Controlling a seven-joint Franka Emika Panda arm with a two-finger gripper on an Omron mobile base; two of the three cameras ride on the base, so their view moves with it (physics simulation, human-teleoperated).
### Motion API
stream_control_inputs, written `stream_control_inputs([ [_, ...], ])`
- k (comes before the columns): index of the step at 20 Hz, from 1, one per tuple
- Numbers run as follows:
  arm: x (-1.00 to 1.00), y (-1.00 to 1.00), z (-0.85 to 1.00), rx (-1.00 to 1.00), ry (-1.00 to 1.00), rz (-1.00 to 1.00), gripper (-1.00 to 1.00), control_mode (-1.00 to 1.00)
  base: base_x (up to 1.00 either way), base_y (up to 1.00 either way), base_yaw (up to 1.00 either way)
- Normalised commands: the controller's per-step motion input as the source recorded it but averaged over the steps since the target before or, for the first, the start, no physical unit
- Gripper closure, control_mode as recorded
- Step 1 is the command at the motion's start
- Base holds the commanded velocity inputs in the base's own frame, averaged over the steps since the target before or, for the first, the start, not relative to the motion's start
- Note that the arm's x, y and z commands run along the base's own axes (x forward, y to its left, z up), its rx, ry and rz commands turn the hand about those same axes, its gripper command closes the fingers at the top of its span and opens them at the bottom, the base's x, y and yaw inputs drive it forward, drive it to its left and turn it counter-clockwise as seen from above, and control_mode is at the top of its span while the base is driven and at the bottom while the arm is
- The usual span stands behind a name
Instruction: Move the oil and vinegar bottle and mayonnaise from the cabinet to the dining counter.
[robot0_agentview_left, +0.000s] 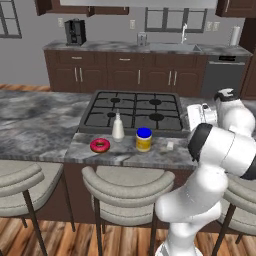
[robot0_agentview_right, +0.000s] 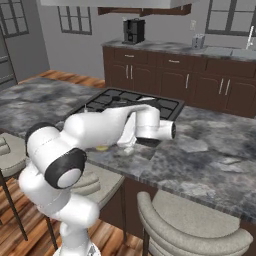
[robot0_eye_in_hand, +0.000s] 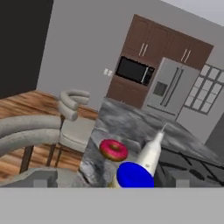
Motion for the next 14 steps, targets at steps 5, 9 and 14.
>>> stream_control_inputs([
  [5, -0.96, 0.42, 0.68, -0.09, 0.02, -0.13, -1.00, -1.00, 0.00, 0.00, 0.00],
  [9, -0.86, 0.78, 0.52, -0.18, 0.12, -0.19, -1.00, -1.00, 0.00, 0.00, 0.00],
  [14, -0.67, 0.93, 0.37, -0.24, 0.17, -0.26, -1.00, -1.00, 0.00, 0.00, 0.00],
])
